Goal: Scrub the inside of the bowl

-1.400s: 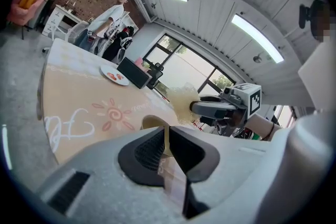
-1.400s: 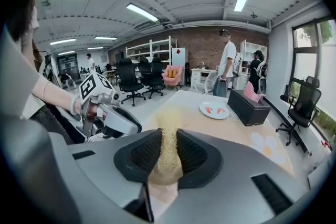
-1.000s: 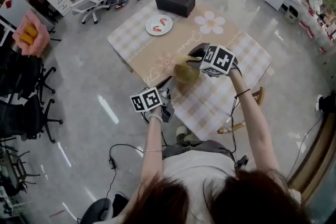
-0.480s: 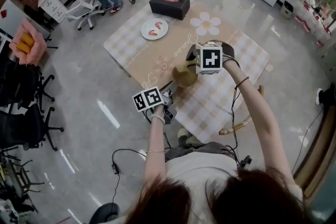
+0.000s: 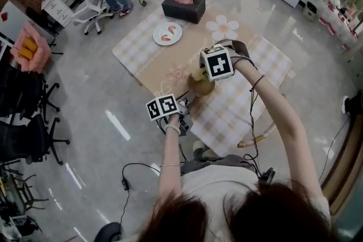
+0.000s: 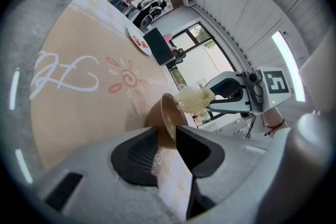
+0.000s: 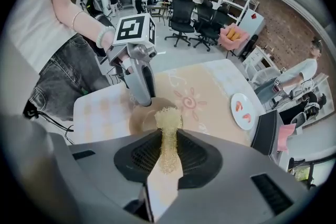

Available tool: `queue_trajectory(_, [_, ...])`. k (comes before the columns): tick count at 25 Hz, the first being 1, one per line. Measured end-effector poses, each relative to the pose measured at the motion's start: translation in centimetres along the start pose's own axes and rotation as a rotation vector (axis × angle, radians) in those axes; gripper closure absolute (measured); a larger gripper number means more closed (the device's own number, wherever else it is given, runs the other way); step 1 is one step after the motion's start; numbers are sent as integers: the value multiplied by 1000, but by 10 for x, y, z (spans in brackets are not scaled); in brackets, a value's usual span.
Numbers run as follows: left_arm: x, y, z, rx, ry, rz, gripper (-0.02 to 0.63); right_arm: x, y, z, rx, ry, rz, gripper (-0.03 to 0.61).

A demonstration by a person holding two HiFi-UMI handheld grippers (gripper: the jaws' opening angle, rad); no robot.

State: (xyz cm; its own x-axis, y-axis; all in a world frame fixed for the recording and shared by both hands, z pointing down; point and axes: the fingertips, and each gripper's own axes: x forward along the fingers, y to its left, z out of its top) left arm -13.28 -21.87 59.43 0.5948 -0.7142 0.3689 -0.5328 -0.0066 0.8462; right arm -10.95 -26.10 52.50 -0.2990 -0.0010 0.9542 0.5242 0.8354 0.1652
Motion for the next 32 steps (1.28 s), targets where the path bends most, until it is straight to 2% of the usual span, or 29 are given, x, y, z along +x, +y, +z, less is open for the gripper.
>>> queue_trajectory(11, [0, 4, -1, -64, 11, 17, 514, 15, 3, -2, -127, 123, 65, 500])
queue_trajectory(19, [1, 5, 1, -94, 13, 47, 523, 15, 1, 4, -128, 113, 64, 500])
queue_trajectory(24, [-1, 5, 4, -89, 3, 67, 561, 15, 1, 2, -145, 130, 67, 500])
queue_trajectory(32, [2, 3, 6, -93, -3, 59, 561, 18, 1, -5, -169, 162, 73, 500])
